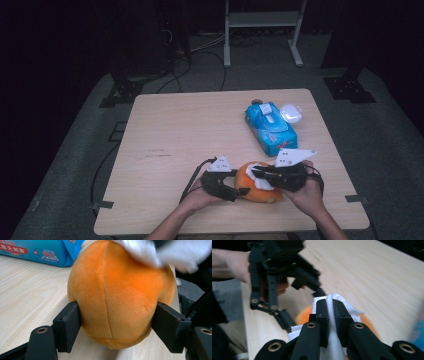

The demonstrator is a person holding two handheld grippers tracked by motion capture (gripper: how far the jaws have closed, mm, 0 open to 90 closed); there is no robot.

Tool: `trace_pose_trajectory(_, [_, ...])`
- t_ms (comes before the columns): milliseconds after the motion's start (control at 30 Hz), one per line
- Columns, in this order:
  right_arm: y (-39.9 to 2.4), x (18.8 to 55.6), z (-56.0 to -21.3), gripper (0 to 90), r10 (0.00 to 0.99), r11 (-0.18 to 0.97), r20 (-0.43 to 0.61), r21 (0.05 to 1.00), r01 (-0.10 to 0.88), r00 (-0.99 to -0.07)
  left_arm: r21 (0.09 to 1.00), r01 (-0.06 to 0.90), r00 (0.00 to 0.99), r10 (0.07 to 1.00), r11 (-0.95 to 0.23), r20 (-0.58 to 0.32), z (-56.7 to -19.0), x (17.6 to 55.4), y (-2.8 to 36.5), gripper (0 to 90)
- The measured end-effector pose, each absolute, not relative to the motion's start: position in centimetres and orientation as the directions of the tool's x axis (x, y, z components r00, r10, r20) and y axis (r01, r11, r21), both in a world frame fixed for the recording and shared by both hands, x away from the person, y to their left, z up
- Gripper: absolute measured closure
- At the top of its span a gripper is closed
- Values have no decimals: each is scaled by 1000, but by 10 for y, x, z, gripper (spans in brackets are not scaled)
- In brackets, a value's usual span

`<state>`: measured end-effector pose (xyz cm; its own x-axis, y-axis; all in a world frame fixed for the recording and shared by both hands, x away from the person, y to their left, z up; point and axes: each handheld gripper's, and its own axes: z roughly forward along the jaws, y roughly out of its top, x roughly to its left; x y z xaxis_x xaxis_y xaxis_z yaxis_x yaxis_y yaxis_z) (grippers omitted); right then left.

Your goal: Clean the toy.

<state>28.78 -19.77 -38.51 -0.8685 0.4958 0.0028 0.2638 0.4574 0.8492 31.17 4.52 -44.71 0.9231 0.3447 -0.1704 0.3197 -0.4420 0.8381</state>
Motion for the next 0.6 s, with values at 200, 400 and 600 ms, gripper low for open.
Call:
trace_pose_trajectory(200, [-234, 295, -383, 831, 579, 396, 27, 864, 310, -815, 846, 341, 922, 320, -409, -217, -451, 313, 45, 187])
trace_pose_trajectory(400, [-219, 292, -391, 831, 554, 448, 5, 842, 302, -833, 853, 305, 927, 336, -423, -165, -448, 308, 39, 281])
trace_pose_trajectory(600, [-178, 277, -388, 830, 453, 504, -38, 835, 220, -891, 850, 252, 939, 331, -463, -98, -442, 301, 33, 299])
